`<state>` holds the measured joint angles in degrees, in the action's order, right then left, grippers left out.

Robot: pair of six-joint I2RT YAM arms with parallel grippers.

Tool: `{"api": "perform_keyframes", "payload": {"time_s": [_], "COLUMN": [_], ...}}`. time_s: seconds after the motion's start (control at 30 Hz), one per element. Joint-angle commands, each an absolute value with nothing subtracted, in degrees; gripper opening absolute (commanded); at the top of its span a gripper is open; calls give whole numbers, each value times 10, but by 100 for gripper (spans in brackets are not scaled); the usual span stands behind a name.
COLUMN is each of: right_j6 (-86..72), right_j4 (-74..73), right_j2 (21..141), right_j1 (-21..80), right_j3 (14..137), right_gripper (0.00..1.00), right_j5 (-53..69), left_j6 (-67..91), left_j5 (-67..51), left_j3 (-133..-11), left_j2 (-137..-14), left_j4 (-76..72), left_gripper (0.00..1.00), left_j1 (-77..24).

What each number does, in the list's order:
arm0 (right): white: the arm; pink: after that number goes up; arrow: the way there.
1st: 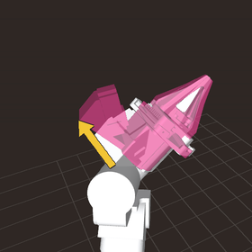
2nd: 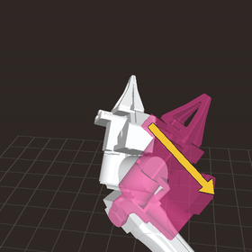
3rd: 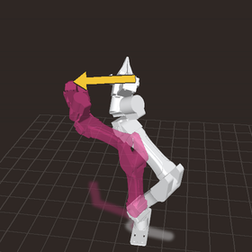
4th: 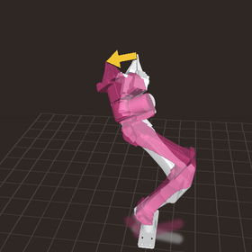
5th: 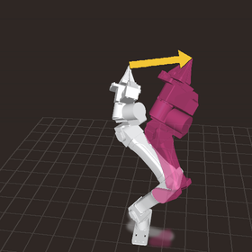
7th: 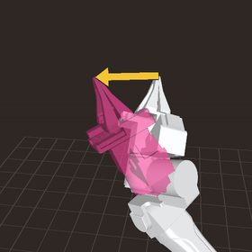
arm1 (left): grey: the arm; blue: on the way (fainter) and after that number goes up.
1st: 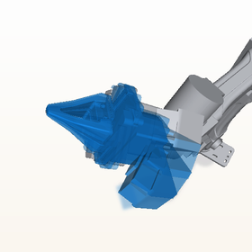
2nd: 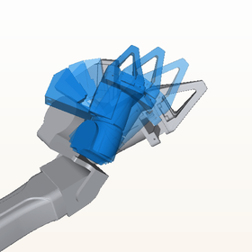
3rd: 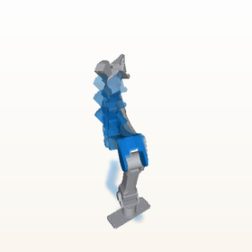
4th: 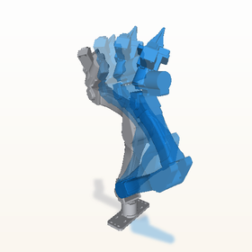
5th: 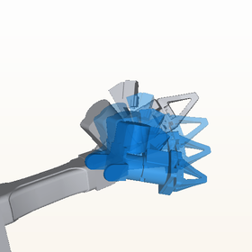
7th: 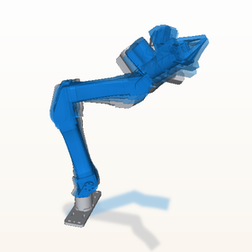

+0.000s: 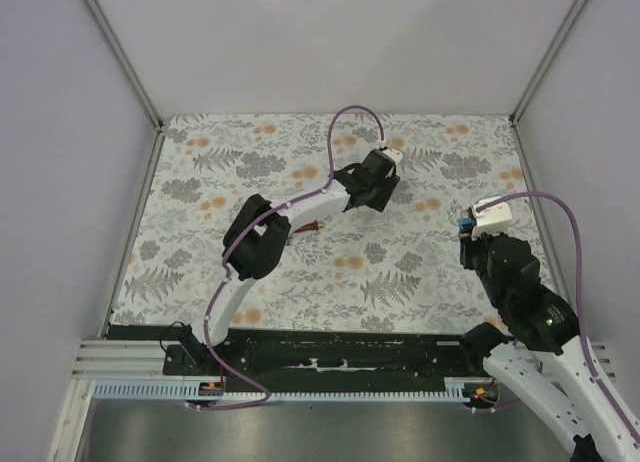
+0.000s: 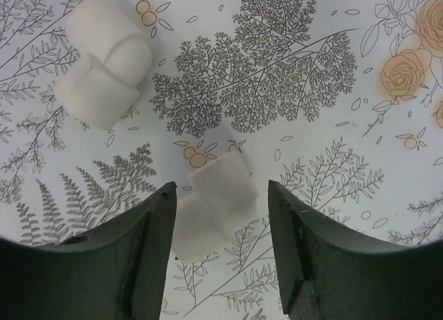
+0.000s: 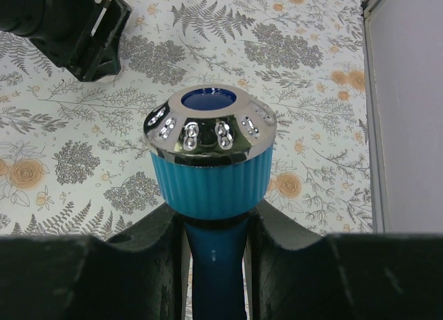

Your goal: Install the water faucets

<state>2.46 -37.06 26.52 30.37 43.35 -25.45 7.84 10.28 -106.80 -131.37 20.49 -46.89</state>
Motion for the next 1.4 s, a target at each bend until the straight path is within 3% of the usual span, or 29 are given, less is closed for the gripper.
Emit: {"api": "perform_keyframes", "payload": {"time_s": [0.0,0.13,0.23,0.57,0.73,1.0,1.37], "right_j6": [29,32,31,34,36,35,34], "right_j4": [-325,-316,-312,-305,-301,-301,-299], "right_j2": [254,249,249,243,240,235,229], "right_j1": [303,303,302,303,304,302,303], "right_j3": [422,415,412,408,407,406,404], "right_gripper": [0,0,0,0,0,0,0], "right_j5": [-263,-265,-265,-262,-262,-261,-257], "left_j6": [58,59,62,87,131,192,207], "left_j5": [115,113,106,86,119,186,260], "left_j3": [-1133,-1106,-1062,-805,-716,-725,-772], "left_j2": [-1351,-1345,-1318,-1135,-1060,-1033,-1097], "left_j4": [213,235,250,276,296,321,351], "left_gripper": [60,59,43,42,48,74,71], "left_j1": [-469,-469,-469,-497,-527,-555,-592]}}
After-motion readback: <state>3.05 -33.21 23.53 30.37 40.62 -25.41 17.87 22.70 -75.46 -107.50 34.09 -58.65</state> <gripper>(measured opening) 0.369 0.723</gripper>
